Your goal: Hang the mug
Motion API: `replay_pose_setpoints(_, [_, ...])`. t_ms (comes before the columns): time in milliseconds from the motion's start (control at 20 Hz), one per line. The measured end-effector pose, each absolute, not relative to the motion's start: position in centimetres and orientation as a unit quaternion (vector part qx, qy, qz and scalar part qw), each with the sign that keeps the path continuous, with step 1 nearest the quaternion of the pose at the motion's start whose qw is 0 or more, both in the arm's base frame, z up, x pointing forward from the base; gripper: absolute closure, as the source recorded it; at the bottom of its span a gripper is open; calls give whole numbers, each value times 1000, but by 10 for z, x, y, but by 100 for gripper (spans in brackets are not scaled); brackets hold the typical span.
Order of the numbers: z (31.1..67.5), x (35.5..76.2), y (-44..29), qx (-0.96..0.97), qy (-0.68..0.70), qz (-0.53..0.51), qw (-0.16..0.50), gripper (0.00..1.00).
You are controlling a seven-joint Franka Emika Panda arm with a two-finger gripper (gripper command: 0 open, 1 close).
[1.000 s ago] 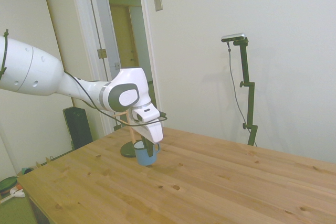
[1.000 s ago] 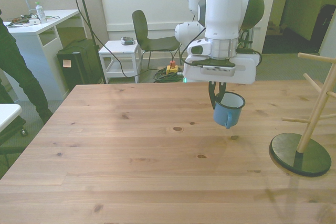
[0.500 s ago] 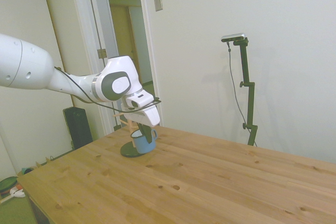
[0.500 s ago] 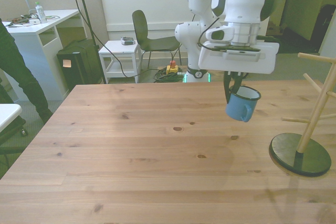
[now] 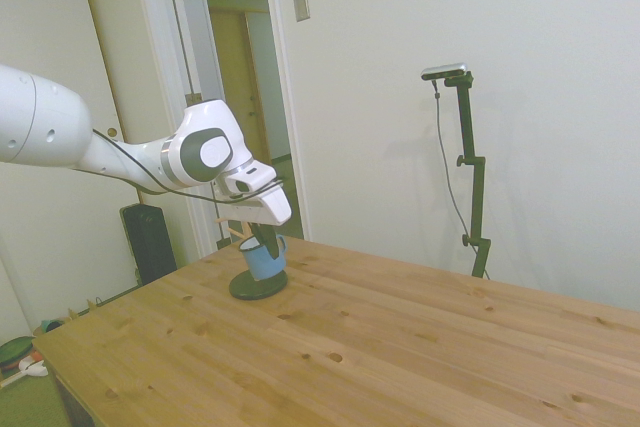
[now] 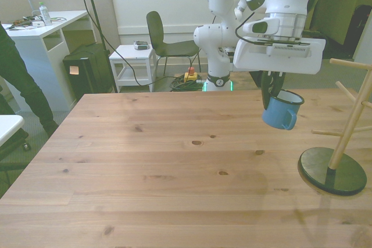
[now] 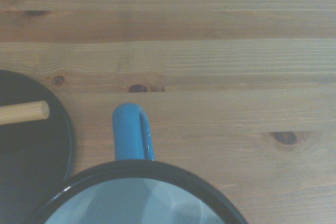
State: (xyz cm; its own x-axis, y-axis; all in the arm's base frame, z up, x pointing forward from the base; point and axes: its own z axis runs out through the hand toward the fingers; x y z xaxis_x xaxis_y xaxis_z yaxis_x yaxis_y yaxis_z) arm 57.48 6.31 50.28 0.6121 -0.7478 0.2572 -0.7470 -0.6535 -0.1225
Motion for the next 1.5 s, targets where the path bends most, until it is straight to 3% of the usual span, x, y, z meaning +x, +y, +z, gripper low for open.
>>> replay_pose_setpoints(1400, [482,603,121,-917,373,-139,-21,100])
replay_pose_setpoints(1450, [482,603,123,-917,373,-139,-22,0])
replay_pose_setpoints(1500, [481,602,125,-917,373,-138,-23,0])
